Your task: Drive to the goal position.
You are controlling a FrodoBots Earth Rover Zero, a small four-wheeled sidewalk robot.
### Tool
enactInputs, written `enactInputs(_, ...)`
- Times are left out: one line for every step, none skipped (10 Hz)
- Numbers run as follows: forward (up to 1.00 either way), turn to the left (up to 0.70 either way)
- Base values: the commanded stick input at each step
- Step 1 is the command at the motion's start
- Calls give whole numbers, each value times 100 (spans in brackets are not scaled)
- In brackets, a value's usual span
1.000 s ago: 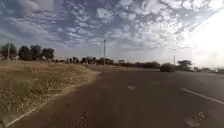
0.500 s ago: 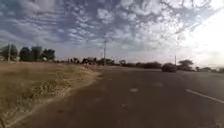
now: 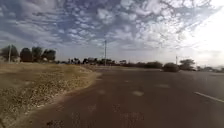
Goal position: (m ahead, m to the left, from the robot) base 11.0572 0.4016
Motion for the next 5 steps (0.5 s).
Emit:
enactInputs(60,0)
enactInputs(60,0)
enactInputs(60,0)
enactInputs(60,0)
enactInputs(60,-5)
